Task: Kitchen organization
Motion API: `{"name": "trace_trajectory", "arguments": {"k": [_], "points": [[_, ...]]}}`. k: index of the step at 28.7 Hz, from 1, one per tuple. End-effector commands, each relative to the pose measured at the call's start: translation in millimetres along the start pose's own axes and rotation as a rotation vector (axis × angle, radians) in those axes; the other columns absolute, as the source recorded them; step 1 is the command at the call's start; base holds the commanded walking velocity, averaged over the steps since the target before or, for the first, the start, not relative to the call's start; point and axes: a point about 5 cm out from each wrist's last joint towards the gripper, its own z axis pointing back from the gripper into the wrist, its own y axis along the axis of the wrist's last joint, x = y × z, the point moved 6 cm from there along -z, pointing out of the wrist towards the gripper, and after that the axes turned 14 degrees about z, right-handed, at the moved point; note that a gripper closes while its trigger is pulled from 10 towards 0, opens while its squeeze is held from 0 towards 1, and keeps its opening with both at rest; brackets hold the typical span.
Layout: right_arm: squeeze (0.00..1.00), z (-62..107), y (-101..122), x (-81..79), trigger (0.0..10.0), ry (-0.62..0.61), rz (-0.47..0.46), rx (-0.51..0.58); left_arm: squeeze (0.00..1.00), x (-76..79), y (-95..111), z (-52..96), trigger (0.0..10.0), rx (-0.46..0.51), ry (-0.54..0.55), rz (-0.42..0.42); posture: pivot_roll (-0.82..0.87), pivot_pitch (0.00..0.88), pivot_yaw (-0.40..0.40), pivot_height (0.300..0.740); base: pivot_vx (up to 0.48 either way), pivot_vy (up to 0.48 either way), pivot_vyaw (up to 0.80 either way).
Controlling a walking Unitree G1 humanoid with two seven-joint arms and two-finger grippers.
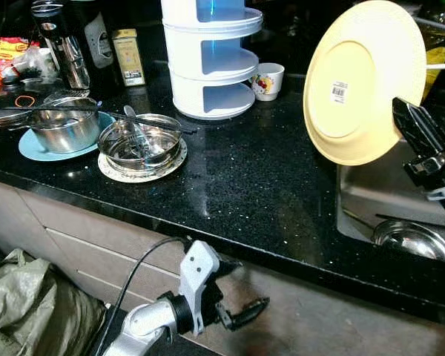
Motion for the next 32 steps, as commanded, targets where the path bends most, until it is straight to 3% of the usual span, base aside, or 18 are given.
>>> {"name": "trace_trajectory", "arguments": {"k": [1, 8, 15, 23, 32], "points": [[0.00, -0.2, 1.6, -2.9, 10.0, 0.014, -0.009, 0.004, 0.00, 6.9, -4.8, 2.5, 10.0, -0.028, -0.041, 0.037, 0.02, 0.000, 0.016, 0.740, 0.000, 0.000, 0.00], [0.00, -0.4, 0.5, -4.5, 10.0, 0.020, -0.009, -0.006, 0.00, 15.3, -8.0, 8.6, 10.0, -0.059, -0.106, 0.110, 0.02, 0.000, 0.016, 0.740, 0.000, 0.000, 0.00], [0.00, -0.1, -5.3, 4.6, 10.0, -0.025, 0.003, -0.033, 0.00, 16.8, -10.0, 13.8, 10.0, -0.066, -0.133, 0.160, 0.02, 0.000, 0.016, 0.740, 0.000, 0.000, -0.80], [0.00, -1.0, -8.0, 4.3, 10.0, -0.025, 0.002, -0.040, 0.00, 18.4, -20.2, 18.3, 10.0, -0.090, -0.156, 0.203, 0.02, 0.000, 0.016, 0.740, 0.000, 0.000, -0.80], [0.00, -0.1, -10.6, 4.5, 10.0, -0.029, 0.005, -0.052, 0.00, 21.8, -16.2, 18.0, 10.0, -0.078, -0.160, 0.209, 0.02, 0.000, 0.018, 0.740, 0.000, 0.000, -0.80]]}}
